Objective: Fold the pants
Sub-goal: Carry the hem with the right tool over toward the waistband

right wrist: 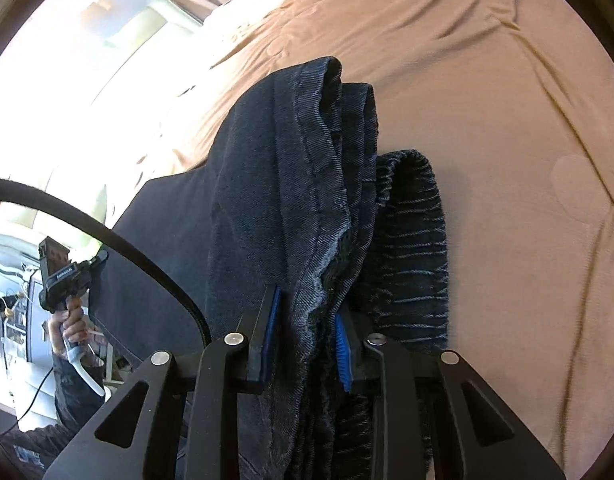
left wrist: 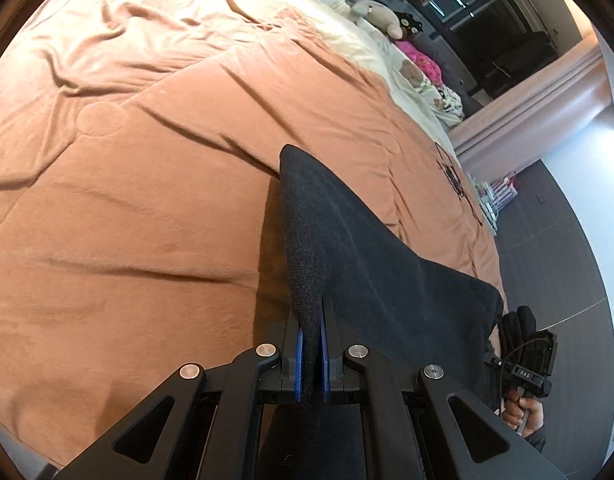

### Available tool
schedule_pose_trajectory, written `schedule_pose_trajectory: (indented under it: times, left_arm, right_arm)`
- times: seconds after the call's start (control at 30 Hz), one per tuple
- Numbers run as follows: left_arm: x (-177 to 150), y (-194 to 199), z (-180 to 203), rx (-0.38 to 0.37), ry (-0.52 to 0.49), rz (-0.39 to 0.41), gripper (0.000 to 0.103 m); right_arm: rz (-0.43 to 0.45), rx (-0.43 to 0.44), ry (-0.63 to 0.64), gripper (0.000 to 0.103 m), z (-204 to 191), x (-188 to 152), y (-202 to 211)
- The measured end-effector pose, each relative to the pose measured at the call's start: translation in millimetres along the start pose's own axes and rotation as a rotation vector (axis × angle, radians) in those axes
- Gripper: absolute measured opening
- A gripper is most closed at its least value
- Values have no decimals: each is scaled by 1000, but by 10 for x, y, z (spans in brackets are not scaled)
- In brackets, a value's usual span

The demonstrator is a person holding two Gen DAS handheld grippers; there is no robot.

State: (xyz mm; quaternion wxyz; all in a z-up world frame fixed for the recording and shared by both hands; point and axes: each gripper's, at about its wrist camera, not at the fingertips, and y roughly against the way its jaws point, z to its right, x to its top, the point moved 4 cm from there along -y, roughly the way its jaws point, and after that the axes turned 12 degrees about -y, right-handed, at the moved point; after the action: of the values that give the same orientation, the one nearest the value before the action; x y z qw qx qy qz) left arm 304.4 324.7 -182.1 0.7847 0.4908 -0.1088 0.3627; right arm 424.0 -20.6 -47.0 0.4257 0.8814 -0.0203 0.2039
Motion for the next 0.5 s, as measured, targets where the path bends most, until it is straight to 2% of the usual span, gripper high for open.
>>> schedule_pose_trajectory:
  times: [0.2, 0.3, 0.4, 0.43, 0.5]
  left_arm:
    - [-56, -79, 34, 11, 1, -20, 7]
    - [-48, -93, 94, 8, -12, -26, 7]
    - [-64, -150, 121, 42, -23, -57, 9]
    - [-77, -167, 116, 51, -22, -67, 10]
    - [-126, -186, 110, 69, -20, -78, 20]
  right_arm:
    - [62, -87, 6, 9, 235, 20, 196]
    - [84, -110, 21, 8, 261, 2, 277]
    - [99, -152, 40, 8, 251, -13, 253]
    - [92, -170, 33, 8, 344, -11, 200]
    - [82, -183, 11, 8, 477, -2, 106]
